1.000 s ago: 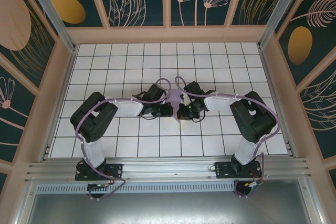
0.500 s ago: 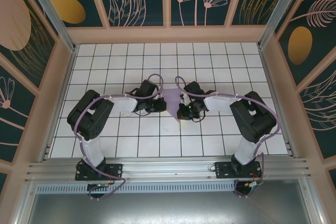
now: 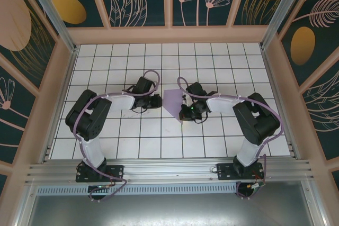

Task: Fold a paper plane with a square sheet of paper (fold left side to right side)
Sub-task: Third fold the triangle at the center of the table, then fourth fold the wing at the center of the table.

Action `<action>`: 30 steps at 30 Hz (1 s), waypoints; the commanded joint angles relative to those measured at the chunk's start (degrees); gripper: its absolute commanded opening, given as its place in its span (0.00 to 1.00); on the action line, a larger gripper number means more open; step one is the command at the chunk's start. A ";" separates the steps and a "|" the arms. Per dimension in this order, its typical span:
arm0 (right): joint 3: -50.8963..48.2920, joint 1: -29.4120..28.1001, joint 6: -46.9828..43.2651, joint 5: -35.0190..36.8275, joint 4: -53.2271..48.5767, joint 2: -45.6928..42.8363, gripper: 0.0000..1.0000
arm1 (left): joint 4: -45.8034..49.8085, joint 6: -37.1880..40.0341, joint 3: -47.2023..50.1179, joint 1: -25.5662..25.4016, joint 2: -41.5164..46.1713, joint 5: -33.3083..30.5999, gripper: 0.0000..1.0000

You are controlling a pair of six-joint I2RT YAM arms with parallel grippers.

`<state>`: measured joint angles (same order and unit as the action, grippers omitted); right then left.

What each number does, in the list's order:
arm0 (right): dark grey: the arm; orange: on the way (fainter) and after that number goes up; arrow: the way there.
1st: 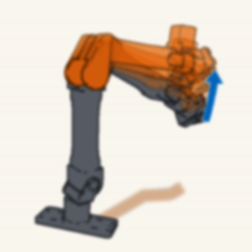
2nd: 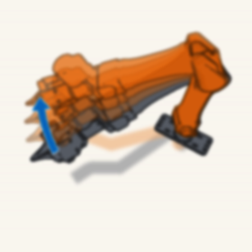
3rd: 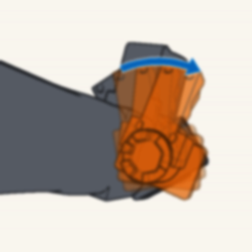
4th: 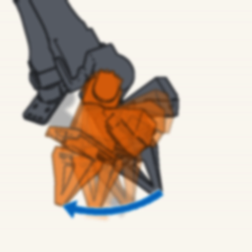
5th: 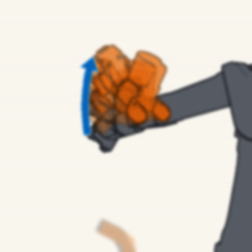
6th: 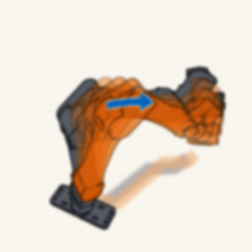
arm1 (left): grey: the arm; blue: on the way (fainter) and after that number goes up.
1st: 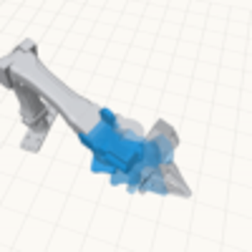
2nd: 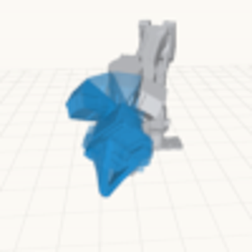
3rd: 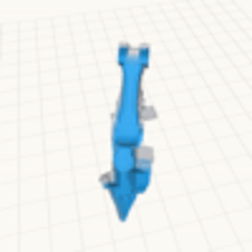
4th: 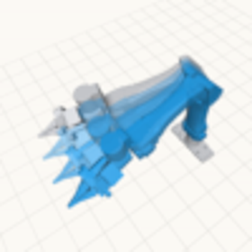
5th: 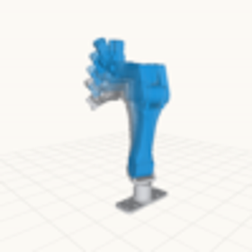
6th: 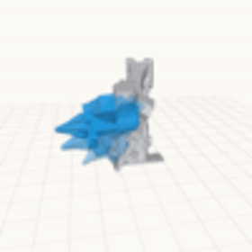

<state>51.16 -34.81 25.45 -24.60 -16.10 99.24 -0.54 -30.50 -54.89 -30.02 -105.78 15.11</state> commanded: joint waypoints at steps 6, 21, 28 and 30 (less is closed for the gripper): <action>-0.86 1.81 -1.32 7.47 1.40 -11.45 0.46 | -0.85 -3.85 6.51 1.15 14.67 -0.12 0.43; 1.04 3.16 -9.95 3.27 8.95 -2.76 0.56 | -14.37 -14.54 13.88 -1.28 13.23 10.46 0.58; 1.00 3.17 -9.79 4.27 9.82 -1.79 0.12 | -14.92 -15.55 12.63 -2.89 10.21 10.29 0.61; 0.46 3.09 -9.79 4.56 9.82 -2.41 0.03 | -14.98 -15.73 12.23 -3.04 9.66 10.30 0.61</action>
<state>50.76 -31.70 15.99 -19.97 -7.66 97.27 -13.52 -44.99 -41.15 -32.67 -94.96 24.69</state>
